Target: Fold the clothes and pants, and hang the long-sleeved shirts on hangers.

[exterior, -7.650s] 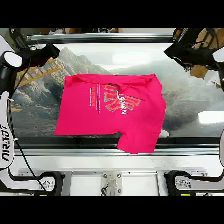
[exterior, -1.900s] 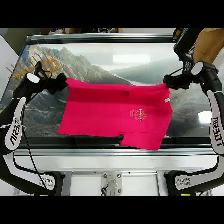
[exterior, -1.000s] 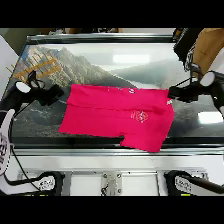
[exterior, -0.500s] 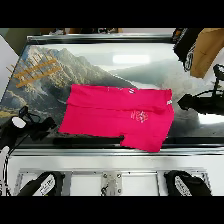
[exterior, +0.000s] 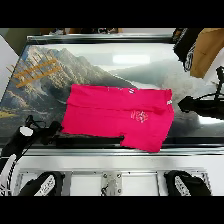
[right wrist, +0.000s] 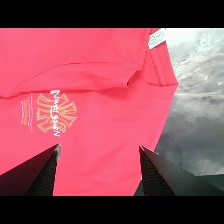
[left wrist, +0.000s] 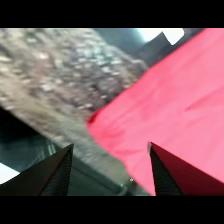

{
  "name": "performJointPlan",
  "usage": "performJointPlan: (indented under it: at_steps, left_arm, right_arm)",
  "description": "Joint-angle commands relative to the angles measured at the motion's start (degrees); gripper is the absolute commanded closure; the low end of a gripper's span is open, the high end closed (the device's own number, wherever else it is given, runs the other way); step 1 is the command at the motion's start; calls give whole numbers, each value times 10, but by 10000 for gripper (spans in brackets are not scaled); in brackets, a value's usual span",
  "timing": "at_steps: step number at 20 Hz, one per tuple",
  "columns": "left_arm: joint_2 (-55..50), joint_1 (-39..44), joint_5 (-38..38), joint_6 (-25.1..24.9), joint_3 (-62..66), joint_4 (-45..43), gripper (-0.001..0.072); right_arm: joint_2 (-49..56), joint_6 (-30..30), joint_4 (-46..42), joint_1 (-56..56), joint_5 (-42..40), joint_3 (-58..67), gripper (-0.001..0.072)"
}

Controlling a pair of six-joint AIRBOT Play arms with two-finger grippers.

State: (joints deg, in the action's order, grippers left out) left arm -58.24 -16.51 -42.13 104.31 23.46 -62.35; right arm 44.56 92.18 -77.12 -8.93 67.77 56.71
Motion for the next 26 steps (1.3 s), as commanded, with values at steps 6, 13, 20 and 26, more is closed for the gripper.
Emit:
performJointPlan:
  at_steps: [6,13,20,26]
  left_arm:
    - [-98,92,50,48,66,10,240]
    - [-37,92,-9,28,91,-59,701]
    - [100,92,-14,16,-7,-56,701]
    - [139,92,-24,16,-22,-56,700]
  right_arm:
    - [-1,9,1,-7,13,-3,184]
    - [-1,6,4,-150,86,-170,182]
    - [-1,-57,145,-162,-5,-397,183]
    - [15,-61,159,-94,-48,-407,184]
